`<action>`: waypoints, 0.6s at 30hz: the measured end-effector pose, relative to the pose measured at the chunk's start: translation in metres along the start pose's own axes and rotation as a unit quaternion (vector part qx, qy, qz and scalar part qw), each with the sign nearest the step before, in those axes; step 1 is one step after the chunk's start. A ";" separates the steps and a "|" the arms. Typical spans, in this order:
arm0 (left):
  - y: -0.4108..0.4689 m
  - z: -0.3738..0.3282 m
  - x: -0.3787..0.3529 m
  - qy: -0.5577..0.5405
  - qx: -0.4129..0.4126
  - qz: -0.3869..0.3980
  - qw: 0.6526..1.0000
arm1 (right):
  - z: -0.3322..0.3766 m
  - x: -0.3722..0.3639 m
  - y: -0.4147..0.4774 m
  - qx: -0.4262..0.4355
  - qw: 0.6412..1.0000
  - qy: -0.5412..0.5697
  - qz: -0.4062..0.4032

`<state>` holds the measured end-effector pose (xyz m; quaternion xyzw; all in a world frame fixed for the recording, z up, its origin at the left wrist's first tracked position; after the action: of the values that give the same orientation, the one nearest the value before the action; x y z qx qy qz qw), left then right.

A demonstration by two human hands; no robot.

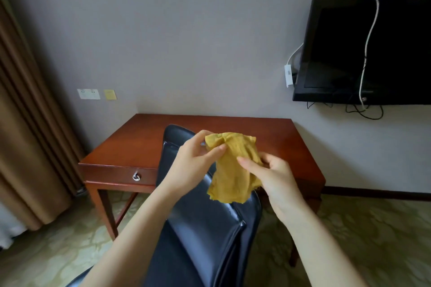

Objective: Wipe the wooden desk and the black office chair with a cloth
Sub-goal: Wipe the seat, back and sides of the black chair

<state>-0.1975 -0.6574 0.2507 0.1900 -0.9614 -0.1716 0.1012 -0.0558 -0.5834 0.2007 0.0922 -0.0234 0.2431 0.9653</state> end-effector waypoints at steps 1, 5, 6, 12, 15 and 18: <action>0.000 0.004 0.004 0.033 0.009 -0.004 0.999 | -0.002 0.002 0.000 -0.006 1.000 0.023 -0.003; -0.010 0.045 0.011 -0.035 0.121 -0.038 0.991 | -0.011 -0.010 -0.004 -0.048 0.985 0.137 0.092; -0.017 0.059 0.010 -0.059 0.153 -0.065 0.984 | -0.012 -0.016 -0.008 -0.057 0.980 0.139 0.130; -0.032 0.094 -0.003 -0.035 0.189 -0.140 0.971 | -0.033 0.008 -0.012 -0.073 0.982 0.155 0.080; -0.029 0.103 -0.029 -0.033 0.215 -0.082 0.973 | -0.049 0.044 -0.011 -0.084 0.988 0.132 -0.003; -0.023 0.100 -0.059 0.075 0.173 -0.007 0.982 | -0.073 0.072 -0.014 -0.122 0.976 0.157 -0.085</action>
<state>-0.1622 -0.6244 0.1428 0.2239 -0.9648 0.0118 0.1376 0.0144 -0.5485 0.1330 -0.0642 0.1071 0.1672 0.9780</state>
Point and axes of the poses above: each hand's wrist, its own y-axis towards the middle knuckle, its own x-axis out of the back of the hand, z = x × y, the point moved 10 cm from there along y, towards the middle knuckle, and after that the axes turned 9 degrees about -y, right-handed, at the moved point
